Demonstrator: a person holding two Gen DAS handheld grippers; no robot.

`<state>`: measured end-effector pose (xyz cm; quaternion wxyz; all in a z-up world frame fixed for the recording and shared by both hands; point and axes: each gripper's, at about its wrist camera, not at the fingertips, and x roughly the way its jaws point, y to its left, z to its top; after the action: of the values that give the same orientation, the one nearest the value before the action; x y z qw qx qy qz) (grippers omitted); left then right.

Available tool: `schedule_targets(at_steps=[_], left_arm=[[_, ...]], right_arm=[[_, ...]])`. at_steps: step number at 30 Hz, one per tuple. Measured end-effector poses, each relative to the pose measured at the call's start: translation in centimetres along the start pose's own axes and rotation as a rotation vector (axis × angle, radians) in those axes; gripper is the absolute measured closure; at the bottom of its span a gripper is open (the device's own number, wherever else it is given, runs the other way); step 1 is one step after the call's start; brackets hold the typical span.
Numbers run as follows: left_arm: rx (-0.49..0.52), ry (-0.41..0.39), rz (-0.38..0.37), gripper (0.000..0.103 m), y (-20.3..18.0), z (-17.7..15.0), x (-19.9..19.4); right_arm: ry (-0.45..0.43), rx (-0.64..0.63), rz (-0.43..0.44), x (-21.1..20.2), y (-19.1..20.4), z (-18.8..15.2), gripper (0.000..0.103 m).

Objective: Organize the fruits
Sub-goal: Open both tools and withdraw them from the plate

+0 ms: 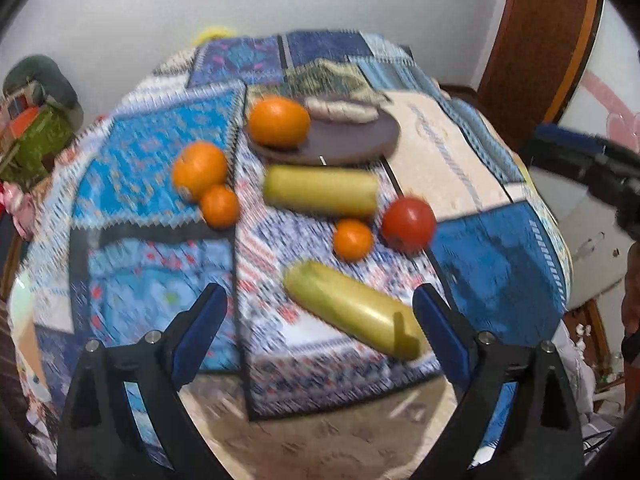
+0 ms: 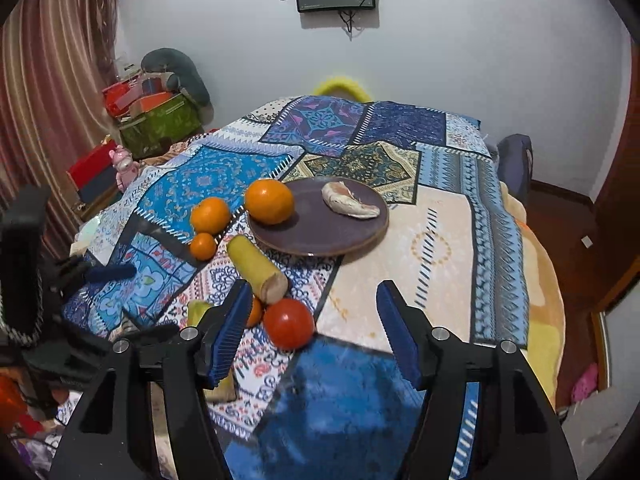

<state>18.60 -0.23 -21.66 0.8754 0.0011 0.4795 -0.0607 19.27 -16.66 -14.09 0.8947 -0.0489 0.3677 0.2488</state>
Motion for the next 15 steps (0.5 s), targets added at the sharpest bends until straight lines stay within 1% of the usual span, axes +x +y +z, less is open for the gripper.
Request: schedule_targets(at_steps=[3,10,13,15], left_arm=[[0.012,0.047,-0.019,0.008,-1.2,-1.3,0.8],[0.059,0.077,-0.036,0.008,-3.3,-2.7,1.3],[0.074,0.108,-0.011,0.008,-3.4,-2.9,2.7],[0.074,0.082,0.017,0.008,-2.9,-2.9,2.9]], right_arm=[[-0.003,0.009,-0.004,-0.7,-0.1,-0.6,0.041],[0.0,0.008,-0.009,-1.4,0.0,-1.6,0.04],[0.011,0.015,-0.005,-1.1,-0.1,-1.8,0.04],[0.022,0.02,0.003,-0.8,0.0,-2.0,0.04]])
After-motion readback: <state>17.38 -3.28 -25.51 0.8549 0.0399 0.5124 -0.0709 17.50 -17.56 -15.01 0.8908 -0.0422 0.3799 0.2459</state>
